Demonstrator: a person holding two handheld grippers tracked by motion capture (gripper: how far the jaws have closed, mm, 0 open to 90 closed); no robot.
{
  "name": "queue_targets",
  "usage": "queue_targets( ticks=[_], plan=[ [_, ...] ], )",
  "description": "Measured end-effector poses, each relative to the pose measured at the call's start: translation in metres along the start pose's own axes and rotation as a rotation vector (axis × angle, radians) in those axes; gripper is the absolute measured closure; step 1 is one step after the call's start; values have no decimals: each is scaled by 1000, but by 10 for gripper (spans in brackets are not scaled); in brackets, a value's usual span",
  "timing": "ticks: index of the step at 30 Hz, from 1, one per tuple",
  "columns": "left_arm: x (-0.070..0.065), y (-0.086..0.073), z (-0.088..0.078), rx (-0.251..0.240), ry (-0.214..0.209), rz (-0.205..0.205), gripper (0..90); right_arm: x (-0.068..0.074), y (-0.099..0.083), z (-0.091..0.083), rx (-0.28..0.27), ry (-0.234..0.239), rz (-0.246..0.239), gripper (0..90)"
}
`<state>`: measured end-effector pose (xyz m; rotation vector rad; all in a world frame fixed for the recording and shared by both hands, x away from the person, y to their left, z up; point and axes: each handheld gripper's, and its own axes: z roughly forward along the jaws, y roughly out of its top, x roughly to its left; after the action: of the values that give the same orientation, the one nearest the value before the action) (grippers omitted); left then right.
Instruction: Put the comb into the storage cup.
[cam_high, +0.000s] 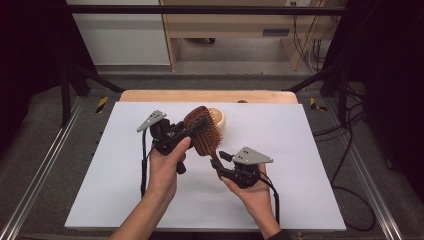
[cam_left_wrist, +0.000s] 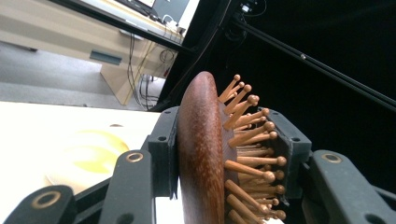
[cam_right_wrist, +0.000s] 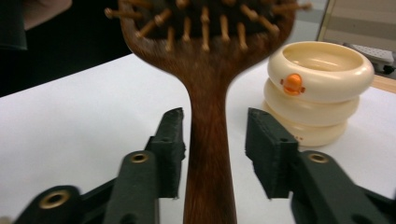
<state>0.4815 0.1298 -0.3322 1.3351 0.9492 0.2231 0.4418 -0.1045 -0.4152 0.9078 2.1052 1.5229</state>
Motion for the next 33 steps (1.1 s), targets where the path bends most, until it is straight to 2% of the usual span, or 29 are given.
queue_targets(
  ticks=[4, 7, 9, 13, 16, 18, 20, 22, 23, 24, 27, 33],
  plan=[
    [-2, 7, -3, -4, 11, 31, 523, -5, 0, -5, -3, -32, 5, 406],
    [-4, 12, -5, -16, 17, 47, 523, -9, 1, -10, -33, -43, 23, 316],
    [-5, 16, -5, -17, 21, 59, 523, -11, 1, -14, -51, -69, 39, 272],
    [-9, 22, -5, -24, 29, 85, 523, -15, 1, -23, -101, -122, 34, 187],
    [-12, 26, -2, -28, 27, 86, 523, -19, -2, -29, -136, -165, 11, 127],
    [-15, 31, 1, -30, 29, 99, 523, -24, -5, -33, -143, -203, -6, 113],
    [-18, 35, 3, -32, 31, 108, 523, -28, -8, -36, -144, -225, 11, 111],
    [-20, 40, 6, -32, 30, 113, 523, -34, -11, -41, -133, -211, 58, 92],
    [-21, 43, 8, -34, 28, 115, 522, -36, -13, -45, -137, -198, 60, 74],
    [-23, 46, 10, -34, 29, 117, 522, -39, -15, -48, -139, -195, 52, 68],
    [-27, 56, 15, -29, 37, 143, 523, -44, -18, -57, -125, -249, 24, 79],
    [-36, 78, 26, -51, 70, 174, 522, -46, -23, -67, -115, -294, 20, 66]
  ],
)
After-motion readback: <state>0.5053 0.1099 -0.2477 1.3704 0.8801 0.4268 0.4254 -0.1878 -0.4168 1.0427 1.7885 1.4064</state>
